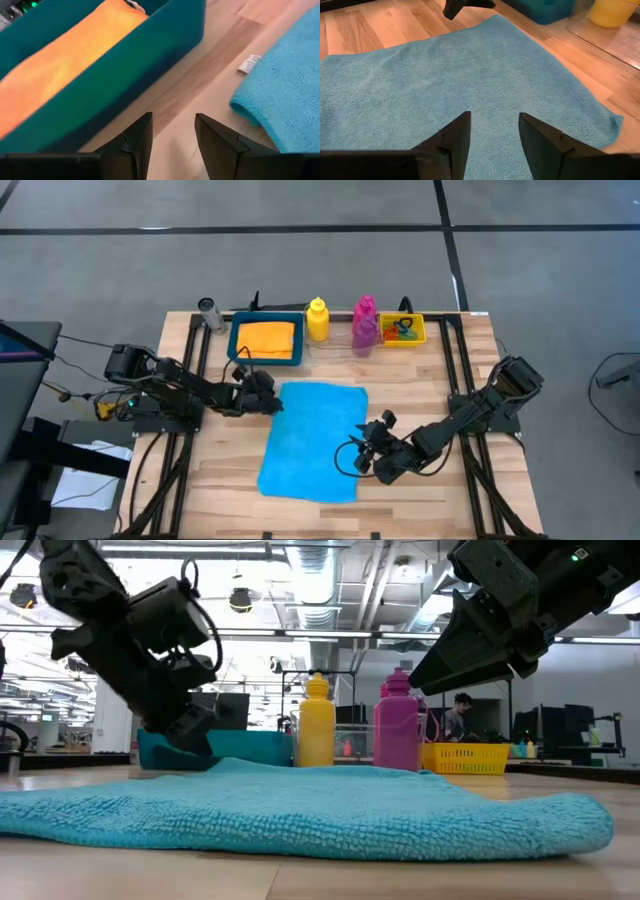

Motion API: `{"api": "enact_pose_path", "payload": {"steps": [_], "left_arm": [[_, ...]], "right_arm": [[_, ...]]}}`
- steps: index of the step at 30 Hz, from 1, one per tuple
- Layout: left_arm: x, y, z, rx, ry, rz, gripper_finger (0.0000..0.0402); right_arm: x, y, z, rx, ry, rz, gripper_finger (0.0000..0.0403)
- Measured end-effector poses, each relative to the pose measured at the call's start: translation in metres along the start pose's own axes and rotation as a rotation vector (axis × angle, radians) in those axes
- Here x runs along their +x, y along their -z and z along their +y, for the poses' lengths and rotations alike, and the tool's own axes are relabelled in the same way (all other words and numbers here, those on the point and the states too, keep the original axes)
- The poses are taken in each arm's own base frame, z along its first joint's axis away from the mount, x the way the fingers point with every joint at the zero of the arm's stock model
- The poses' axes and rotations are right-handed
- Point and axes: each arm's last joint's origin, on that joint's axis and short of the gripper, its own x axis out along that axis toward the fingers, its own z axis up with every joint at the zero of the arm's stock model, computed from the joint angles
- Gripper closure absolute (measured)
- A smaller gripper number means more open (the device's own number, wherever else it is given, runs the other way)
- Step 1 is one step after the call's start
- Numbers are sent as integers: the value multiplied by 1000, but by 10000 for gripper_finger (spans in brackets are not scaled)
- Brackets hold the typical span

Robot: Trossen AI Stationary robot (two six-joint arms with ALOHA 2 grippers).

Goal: Pick & Place Sports Items
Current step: Fold the blue towel

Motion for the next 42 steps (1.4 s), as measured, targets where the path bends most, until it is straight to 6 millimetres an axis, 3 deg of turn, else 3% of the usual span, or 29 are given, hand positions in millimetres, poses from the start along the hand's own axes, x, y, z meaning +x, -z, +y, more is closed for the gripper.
{"api": "enact_pose_path", "payload": {"steps": [7,12,17,21,26,31,37,42], "left_arm": [[1,8,1,-73,68,-21,257],[1,7,-1,-80,129,-8,257],[1,6,-3,-89,189,7,257],[0,7,-2,-78,185,18,257],[-5,8,3,-42,222,77,257],[-20,-6,14,-98,290,44,257],[-40,-20,33,-155,321,-13,257],[-48,-19,43,-184,334,-27,257]], "right_arm": [[0,-1,6,-42,-107,54,244],[4,-4,18,-71,-184,-14,244],[32,1,22,-79,-170,-68,244],[58,0,14,-44,-115,-82,244],[85,5,0,-22,-103,-1,244],[105,10,-12,30,-116,81,244],[109,11,-12,36,-250,186,244],[104,13,-5,-10,-368,240,244]]}}
